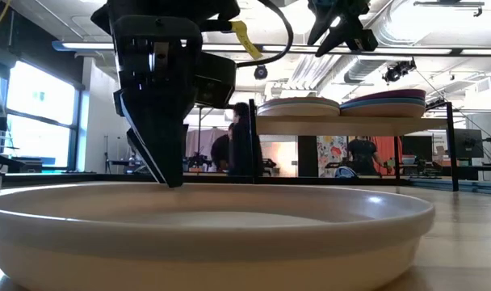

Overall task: Place and stack plates onto a shelf
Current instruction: Stack the white plate on top of the brown plate on the shelf

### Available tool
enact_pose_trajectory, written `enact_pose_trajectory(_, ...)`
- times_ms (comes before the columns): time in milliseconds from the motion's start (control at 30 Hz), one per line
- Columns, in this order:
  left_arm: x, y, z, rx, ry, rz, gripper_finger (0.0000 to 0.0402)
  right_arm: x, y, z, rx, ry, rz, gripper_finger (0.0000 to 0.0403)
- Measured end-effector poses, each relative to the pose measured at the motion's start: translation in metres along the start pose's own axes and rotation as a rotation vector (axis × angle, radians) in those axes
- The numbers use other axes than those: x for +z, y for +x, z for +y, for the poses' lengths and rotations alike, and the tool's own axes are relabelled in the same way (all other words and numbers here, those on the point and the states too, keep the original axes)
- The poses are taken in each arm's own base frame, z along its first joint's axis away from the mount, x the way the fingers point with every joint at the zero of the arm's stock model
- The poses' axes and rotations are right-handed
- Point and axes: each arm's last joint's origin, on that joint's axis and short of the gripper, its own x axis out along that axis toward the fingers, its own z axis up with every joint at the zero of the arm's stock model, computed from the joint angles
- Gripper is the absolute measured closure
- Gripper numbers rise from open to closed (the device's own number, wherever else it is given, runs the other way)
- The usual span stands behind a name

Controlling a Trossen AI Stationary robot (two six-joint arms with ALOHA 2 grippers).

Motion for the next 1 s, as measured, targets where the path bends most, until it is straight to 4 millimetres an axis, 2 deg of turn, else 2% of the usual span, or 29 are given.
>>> enact_pose_trajectory(200,0.000,0.008,0.001,-0.010,-0.006,0.018,0.0349,0.000,0.000,0.000,-0.001,0.001,-0.001,0.0306)
enact_pose_trajectory(367,-0.002,0.020,0.000,-0.020,-0.026,0.045,0.0357,0.000,0.000,0.000,-0.001,0.002,0.000,0.0306)
enact_pose_trajectory(500,-0.003,0.022,0.000,-0.015,-0.014,0.040,0.0357,0.000,0.000,-0.001,-0.005,0.002,0.004,0.0306)
enact_pose_trajectory(633,-0.003,0.019,-0.001,-0.011,0.008,0.028,0.0364,0.000,0.000,-0.001,-0.006,0.002,0.005,0.0306)
enact_pose_trajectory(767,-0.003,0.016,-0.001,-0.019,0.036,0.032,0.0395,0.000,0.000,-0.001,-0.006,0.002,0.005,0.0306)
enact_pose_trajectory(1000,0.002,0.001,0.006,0.025,0.036,0.005,0.0398,0.000,0.000,-0.001,-0.005,0.002,0.006,0.0306)
